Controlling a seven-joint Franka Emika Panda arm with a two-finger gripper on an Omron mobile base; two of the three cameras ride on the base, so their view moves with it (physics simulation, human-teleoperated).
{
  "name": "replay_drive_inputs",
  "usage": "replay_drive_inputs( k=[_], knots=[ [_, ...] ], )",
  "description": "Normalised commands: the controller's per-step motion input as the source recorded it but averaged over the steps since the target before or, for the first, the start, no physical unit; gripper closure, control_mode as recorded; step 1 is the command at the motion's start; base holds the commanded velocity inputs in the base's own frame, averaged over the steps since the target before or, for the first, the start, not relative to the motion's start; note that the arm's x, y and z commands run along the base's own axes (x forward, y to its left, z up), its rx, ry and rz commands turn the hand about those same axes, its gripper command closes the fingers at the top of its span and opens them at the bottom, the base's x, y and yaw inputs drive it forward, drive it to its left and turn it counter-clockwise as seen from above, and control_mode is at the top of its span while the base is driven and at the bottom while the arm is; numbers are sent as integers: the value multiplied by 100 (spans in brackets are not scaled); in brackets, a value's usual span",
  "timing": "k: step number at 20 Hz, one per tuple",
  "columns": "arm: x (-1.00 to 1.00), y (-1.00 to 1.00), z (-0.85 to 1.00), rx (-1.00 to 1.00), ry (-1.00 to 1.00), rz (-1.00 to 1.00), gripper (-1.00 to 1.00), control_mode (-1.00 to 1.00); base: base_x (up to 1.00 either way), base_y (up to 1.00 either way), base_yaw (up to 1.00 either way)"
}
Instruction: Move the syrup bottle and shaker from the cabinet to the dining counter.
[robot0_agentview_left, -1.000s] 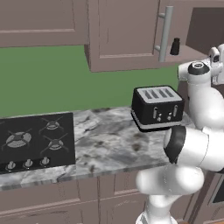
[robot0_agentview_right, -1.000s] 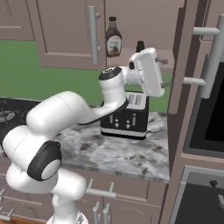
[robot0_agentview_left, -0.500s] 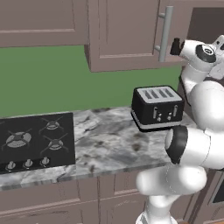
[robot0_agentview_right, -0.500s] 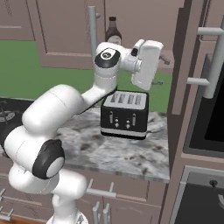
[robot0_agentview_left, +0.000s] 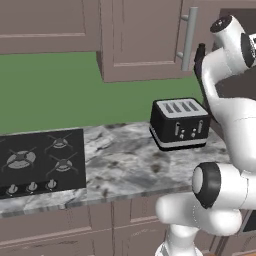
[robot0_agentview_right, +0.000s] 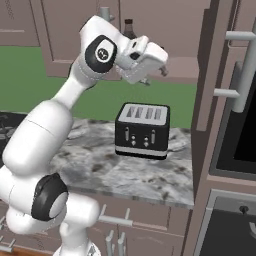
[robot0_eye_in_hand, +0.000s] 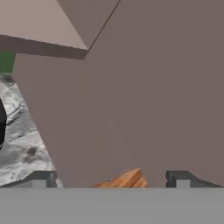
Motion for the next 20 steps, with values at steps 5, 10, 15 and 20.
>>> replay_drive_inputs(
  k=[5, 10, 15, 20],
  knots=[
    [0, 73, 0, 38, -53, 22, -100, -100, 0, 0, 0],
    [0, 62, 10, 31, -37, 26, -100, -100, 0, 0, 0],
    [1, 59, 10, 12, -31, 23, -100, -100, 0, 0, 0],
    [1, 42, 21, 1, -17, 22, -100, -100, 0, 0, 0]
  ],
)
